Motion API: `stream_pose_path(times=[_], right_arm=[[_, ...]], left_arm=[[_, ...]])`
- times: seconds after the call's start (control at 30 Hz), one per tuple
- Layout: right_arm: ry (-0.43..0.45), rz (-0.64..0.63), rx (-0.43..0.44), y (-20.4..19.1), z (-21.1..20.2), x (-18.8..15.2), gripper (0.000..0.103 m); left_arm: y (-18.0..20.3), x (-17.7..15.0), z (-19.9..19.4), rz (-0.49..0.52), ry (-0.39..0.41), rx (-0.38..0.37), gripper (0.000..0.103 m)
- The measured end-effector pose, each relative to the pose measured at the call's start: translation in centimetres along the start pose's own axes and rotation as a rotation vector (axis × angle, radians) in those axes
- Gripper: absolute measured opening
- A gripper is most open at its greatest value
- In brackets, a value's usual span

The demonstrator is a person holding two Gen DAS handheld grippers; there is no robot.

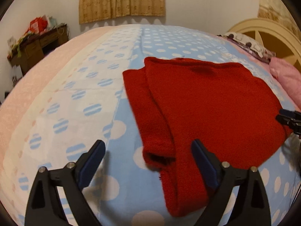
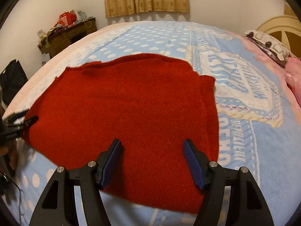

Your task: Fold small clothes

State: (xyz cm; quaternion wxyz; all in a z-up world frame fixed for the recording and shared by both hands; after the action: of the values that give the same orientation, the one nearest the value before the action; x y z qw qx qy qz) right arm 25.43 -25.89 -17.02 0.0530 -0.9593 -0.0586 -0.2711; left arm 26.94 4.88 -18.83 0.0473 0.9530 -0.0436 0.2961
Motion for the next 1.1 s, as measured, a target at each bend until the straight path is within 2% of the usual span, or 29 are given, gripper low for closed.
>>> stream_pose_path(times=[0.1,0.27,0.43,0.87,1.03,1.1], right_arm=[[0.061,0.027,-0.008,0.6,-1.9,0.2,0.068],[-0.034,0.05,-0.073,2.2,0.4,-1.4,0.068],[-0.031,0.133,-0.033,3.9,0.5,-2.0,0.068],[-0.058,0.149,-0.049,4.2,0.5,-2.8,0.068],[0.034,0.124,-0.11,3.6,-1.8,-1.3,0.068],[0.068,0.111,-0.093,3.0,-2.2,-0.1,0.068]], left_arm=[[-0.1,-0.1,0.1,-0.011,-0.001,-0.008,0.099],[-0.3,-0.5,0.2,-0.033,-0.002,-0.03,0.101],[-0.3,-1.0,0.1,-0.038,0.01,-0.048,0.102],[0.0,-2.4,-0.4,-0.006,0.02,-0.044,0.103],[0.0,-2.4,-0.4,-0.006,0.028,-0.041,0.103],[0.0,-2.3,-0.4,-0.006,0.03,-0.04,0.103]])
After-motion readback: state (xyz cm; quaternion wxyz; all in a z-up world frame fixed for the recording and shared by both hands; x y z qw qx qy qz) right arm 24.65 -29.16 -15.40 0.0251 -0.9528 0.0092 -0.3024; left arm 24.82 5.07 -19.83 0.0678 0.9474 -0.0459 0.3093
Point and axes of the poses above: each gripper's, at about its wrist camera, not at the fingertips, and z roughly the way its jaws point, y to its right, x to its top, the point moved 5 cm from there along z, roughly the way its jaws point, and after that the axes turned 8 degrees about -y, right-handed, at the moved point
